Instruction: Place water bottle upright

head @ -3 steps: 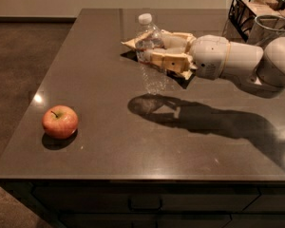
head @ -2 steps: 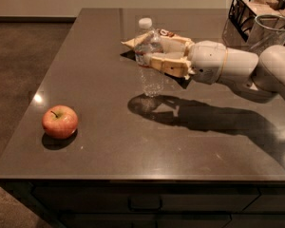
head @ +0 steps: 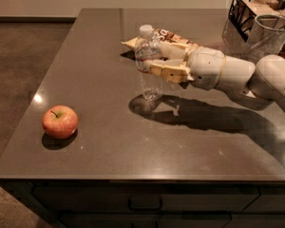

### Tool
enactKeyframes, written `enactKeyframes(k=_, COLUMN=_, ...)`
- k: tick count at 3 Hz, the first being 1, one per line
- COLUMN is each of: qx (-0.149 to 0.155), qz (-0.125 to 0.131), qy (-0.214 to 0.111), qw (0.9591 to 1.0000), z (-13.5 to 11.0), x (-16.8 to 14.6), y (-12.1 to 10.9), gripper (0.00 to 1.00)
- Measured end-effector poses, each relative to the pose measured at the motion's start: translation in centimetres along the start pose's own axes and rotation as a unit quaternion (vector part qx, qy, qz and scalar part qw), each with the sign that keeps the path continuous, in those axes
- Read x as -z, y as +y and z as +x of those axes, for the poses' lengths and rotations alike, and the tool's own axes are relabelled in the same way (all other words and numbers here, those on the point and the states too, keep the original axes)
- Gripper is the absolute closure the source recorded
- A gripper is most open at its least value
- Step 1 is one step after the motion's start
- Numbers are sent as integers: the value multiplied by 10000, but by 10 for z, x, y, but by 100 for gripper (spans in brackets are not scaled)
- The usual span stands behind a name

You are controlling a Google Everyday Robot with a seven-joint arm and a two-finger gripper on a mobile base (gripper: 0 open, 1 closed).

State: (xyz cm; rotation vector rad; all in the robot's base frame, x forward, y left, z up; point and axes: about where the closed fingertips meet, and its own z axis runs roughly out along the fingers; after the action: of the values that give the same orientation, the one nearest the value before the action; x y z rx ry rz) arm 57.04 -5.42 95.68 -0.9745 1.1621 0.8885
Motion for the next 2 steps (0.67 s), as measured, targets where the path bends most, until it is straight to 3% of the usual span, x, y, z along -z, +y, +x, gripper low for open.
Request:
enactKeyframes(k=1, qx=107, qz=109, qy=-90, qw=9998, z=2, x=5, y=-1, gripper=12)
enactKeyframes(k=2, qx=115, qz=88, qy=-92, qw=9999, z=1, x=3, y=0, gripper=0)
